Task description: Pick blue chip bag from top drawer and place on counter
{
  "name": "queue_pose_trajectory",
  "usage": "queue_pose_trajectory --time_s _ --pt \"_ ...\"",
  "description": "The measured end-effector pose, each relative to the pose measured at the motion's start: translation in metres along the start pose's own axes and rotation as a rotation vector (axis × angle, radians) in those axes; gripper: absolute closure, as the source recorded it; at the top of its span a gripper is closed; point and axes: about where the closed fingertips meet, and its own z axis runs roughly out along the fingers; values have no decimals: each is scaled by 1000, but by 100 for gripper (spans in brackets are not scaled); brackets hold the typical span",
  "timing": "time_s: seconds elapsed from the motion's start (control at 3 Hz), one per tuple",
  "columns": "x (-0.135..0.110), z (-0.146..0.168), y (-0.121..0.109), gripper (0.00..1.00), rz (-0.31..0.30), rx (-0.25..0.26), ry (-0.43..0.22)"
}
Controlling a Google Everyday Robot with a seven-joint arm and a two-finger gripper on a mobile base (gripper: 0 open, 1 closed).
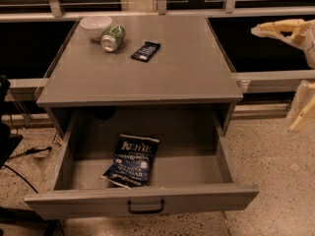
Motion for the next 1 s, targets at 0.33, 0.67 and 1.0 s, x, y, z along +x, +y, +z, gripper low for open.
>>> queue_pose_trajectory --time_s 0.33,0.67,1.0 --pt "-3 6 3 0 -105 81 -60" --pt "0 12 -10 0 -215 228 -167" --pt "-1 13 -21 0 -330 310 -216"
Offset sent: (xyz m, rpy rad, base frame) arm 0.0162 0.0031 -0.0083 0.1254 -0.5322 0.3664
